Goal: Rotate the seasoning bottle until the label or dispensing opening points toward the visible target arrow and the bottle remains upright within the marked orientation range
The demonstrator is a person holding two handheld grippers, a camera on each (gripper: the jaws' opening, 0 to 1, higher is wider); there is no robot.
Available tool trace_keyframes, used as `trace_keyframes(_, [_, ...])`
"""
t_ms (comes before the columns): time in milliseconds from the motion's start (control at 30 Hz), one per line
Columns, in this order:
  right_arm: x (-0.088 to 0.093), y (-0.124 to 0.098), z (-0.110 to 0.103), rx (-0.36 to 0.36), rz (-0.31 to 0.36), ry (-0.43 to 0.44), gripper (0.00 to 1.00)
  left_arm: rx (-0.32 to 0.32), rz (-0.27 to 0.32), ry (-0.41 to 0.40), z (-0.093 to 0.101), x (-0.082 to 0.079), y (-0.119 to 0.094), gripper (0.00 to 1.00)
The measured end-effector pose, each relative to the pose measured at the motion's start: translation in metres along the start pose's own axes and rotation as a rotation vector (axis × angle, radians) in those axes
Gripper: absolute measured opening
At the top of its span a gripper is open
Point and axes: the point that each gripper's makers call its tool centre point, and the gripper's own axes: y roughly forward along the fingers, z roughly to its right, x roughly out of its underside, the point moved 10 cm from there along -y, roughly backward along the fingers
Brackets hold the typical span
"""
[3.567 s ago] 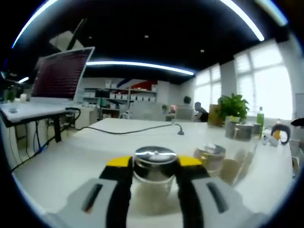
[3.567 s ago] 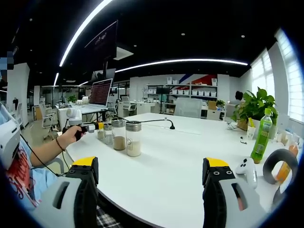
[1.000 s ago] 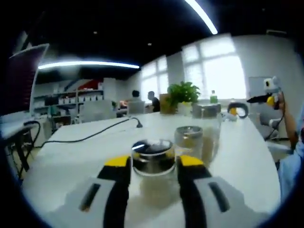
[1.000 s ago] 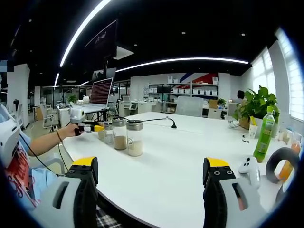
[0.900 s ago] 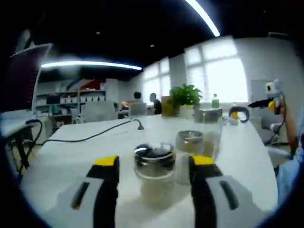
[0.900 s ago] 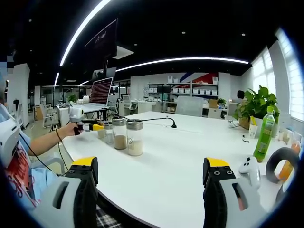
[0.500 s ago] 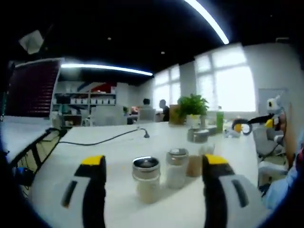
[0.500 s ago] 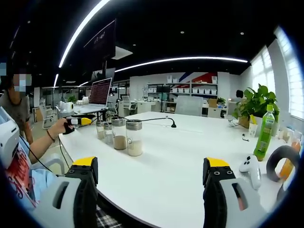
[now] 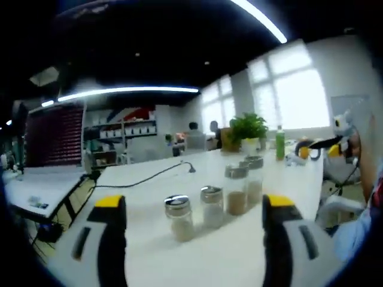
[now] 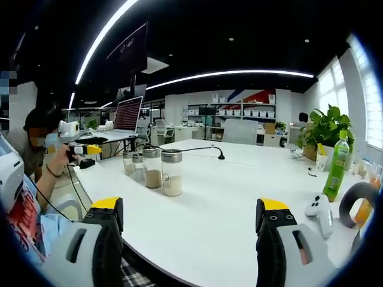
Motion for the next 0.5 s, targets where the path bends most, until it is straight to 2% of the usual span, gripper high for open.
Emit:
trace_keyframes(167, [-0.004, -0.008, 0.003, 0.026, 0.017, 0.000, 0.95, -0.026, 0.028, 0.013, 0.009, -0.014, -0.018, 1.00])
trace_keyframes(233, [-0.005, -0.011, 0.005, 0.031, 0.024, -0.001, 0.95, -0.046, 0.043, -0.015, 0.012, -0.017, -0.026, 1.00])
trace_keyframes(300, [-0.005, -0.014, 0.008, 0.040, 0.031, 0.007, 0.95, -0.049, 0.045, -0.019, 0.016, -0.018, -0.032, 1.00])
trace_keyframes(400, [-0.005, -0.017, 0.011, 0.059, 0.036, 0.012, 0.95, -0.071, 0.016, 0.029, 0.022, -0.020, -0.042, 1.00])
trace_keyframes(500, [-0.007, -0.019, 0.012, 0.070, 0.048, 0.014, 0.93, -0.064, 0.038, 0.024, 0.026, -0.026, -0.053, 1.00])
